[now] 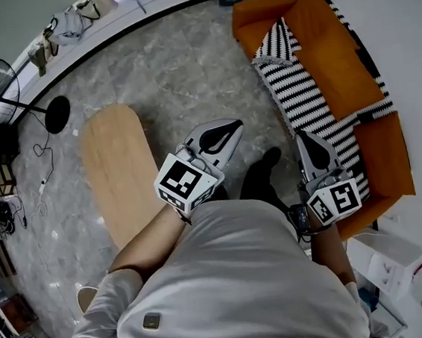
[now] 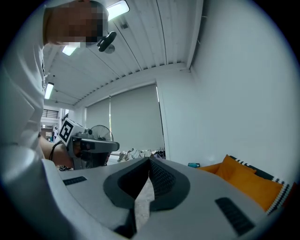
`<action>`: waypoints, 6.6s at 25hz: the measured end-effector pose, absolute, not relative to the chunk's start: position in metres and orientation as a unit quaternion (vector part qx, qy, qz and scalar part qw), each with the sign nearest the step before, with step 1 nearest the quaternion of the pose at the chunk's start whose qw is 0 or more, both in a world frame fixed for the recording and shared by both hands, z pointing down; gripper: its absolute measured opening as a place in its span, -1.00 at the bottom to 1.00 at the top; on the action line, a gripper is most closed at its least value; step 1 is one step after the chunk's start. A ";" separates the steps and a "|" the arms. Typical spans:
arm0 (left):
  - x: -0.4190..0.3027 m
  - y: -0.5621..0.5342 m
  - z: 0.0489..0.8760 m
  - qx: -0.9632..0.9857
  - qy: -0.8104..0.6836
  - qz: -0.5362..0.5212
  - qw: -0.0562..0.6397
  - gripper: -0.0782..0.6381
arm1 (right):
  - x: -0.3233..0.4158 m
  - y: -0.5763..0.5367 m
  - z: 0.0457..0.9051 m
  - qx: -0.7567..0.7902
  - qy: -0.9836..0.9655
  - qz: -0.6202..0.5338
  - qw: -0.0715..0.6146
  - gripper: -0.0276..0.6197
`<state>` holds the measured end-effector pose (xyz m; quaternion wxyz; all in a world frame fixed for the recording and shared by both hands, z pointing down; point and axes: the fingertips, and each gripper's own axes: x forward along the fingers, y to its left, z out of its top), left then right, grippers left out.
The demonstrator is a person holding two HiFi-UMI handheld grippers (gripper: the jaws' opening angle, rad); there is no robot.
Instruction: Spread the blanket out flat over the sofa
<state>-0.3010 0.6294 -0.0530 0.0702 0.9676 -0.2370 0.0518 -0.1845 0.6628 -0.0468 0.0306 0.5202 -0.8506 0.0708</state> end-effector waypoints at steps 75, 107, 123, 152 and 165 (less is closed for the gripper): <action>0.021 0.004 0.475 0.926 -0.117 0.278 0.229 -0.76 | 0.210 0.105 0.684 0.663 -0.579 0.438 0.181 -0.52; -0.088 -0.110 0.443 0.896 -0.306 0.182 0.264 -0.76 | -0.025 -0.061 0.588 0.454 -0.775 0.340 0.280 -0.82; -0.222 -0.222 0.499 0.873 -0.306 0.193 0.328 -0.76 | -0.155 -0.211 0.747 0.412 -0.715 0.379 0.419 -0.82; -0.178 -0.176 0.393 0.870 -0.348 0.149 0.316 -0.76 | -0.144 -0.199 0.593 0.361 -0.796 0.326 0.360 -0.51; -0.137 -0.139 0.141 0.910 -0.353 0.091 0.196 -0.76 | -0.027 -0.168 0.224 0.417 -0.858 0.206 0.218 -0.63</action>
